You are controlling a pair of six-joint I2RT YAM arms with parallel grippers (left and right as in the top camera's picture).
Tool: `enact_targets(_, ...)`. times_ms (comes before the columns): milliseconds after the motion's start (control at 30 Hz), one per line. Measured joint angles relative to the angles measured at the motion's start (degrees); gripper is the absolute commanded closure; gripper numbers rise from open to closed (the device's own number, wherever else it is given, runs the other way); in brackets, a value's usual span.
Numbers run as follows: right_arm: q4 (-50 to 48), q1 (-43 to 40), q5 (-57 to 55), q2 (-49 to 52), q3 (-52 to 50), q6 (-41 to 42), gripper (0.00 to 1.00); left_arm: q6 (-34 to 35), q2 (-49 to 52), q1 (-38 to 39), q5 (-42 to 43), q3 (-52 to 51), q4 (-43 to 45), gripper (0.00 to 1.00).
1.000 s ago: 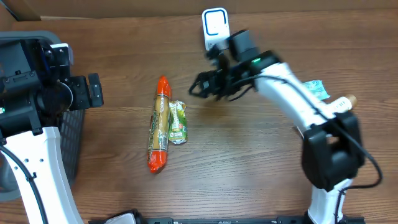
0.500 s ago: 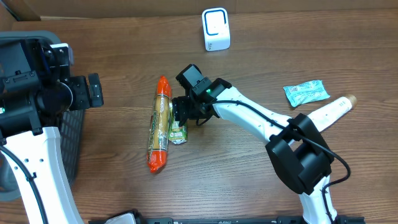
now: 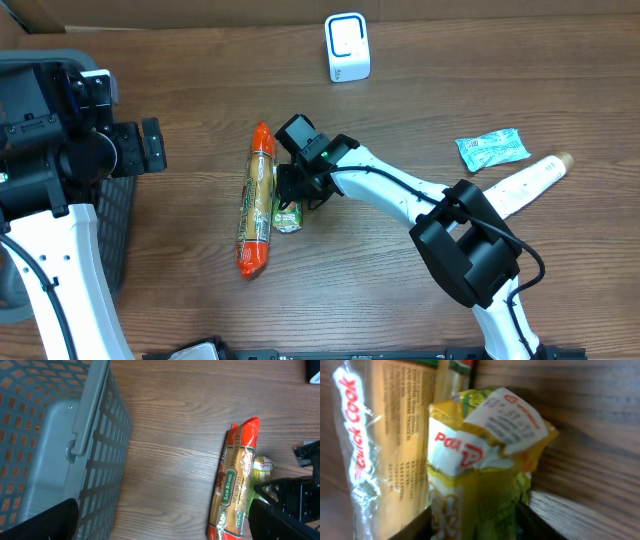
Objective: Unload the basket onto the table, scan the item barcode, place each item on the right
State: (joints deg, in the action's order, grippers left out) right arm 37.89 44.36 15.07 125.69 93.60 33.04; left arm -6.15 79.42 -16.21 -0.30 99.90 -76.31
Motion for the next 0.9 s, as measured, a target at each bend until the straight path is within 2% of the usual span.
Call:
enact_targets(100, 0.7, -0.9, 2.0, 0.0, 0.0, -0.1, 0.79, 0.0, 0.0, 0.0, 0.0, 0.0, 0.0, 0.0)
enact_targets(267, 4.1, -4.4, 7.2, 0.0, 0.0, -3.2, 0.78, 0.0, 0.0, 0.0, 0.0, 0.0, 0.0, 0.01)
enact_targets(367, 8.6, -7.1, 12.0, -0.2, 0.0, -11.1, 0.78, 0.0, 0.0, 0.0, 0.0, 0.0, 0.0, 0.0)
enact_targets(400, 11.8, -8.6, 14.2, -0.3, 0.0, -16.0, 0.78, 0.0, 0.0, 0.0, 0.0, 0.0, 0.0, 0.01)
enact_targets(500, 18.5, -12.2, 17.5, -0.7, 0.0, -25.9, 0.86, 0.0, 0.0, 0.0, 0.0, 0.0, 0.0, 0.01)
enact_targets(600, 23.1, -16.1, 17.3, -1.0, 0.0, -32.0, 0.86, 0.0, 0.0, 0.0, 0.0, 0.0, 0.0, 0.0)
enact_targets(733, 27.1, -21.1, 14.3, -1.6, 0.2, -34.7, 0.87, 0.0, 0.0, 0.0, 0.0, 0.0, 0.0, 0.0)
enact_targets(900, 28.2, -22.9, 7.3, -2.6, 1.0, -32.8, 0.93, 0.0, 0.0, 0.0, 0.0, 0.0, 0.0, 0.01)
